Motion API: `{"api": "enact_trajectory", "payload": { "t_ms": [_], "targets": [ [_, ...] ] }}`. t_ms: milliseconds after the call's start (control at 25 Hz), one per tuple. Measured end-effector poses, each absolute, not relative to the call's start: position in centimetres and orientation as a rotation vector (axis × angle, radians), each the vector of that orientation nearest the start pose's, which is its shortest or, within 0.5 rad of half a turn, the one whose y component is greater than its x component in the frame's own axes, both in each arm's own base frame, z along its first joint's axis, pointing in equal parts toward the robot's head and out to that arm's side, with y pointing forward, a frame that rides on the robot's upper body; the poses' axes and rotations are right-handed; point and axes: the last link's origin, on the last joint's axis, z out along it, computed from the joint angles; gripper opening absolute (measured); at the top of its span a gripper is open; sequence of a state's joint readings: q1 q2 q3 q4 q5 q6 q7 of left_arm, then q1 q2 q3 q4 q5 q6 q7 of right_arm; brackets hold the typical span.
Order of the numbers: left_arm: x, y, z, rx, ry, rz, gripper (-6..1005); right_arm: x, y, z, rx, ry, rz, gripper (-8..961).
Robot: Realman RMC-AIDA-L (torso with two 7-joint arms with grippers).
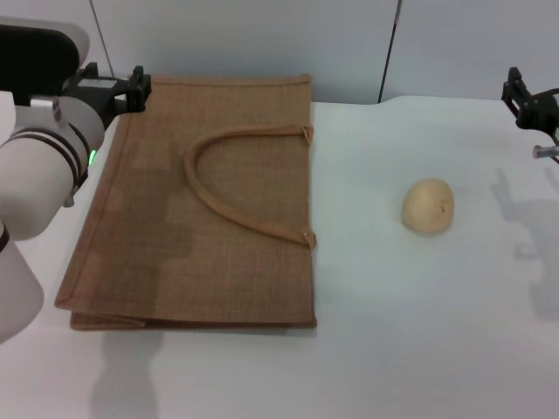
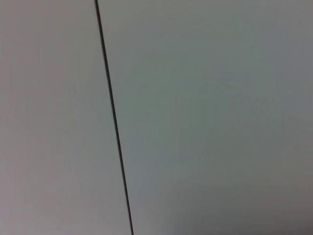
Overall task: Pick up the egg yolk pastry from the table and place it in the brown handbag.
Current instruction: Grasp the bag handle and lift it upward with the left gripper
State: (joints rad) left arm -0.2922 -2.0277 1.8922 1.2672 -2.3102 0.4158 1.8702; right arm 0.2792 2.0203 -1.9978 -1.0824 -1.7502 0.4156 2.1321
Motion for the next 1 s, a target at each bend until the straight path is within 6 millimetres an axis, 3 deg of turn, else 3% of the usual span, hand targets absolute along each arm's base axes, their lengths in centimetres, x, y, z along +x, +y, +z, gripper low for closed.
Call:
{"api": "enact_trajectory", "payload": {
  "t_ms": [520,1000],
  "targets": [
    [-22.62,39.39,1.4,-1.592,-0.815,-0.335,614,23.76,38.4,-0.35,-1.633,0.585,0.411,733],
    [-22.91,40.24,1.67,-1.56,-0.942,-0.294,623,23.96,38.61,-0.7,-1.645,0.583,0.395,733]
  ]
}}
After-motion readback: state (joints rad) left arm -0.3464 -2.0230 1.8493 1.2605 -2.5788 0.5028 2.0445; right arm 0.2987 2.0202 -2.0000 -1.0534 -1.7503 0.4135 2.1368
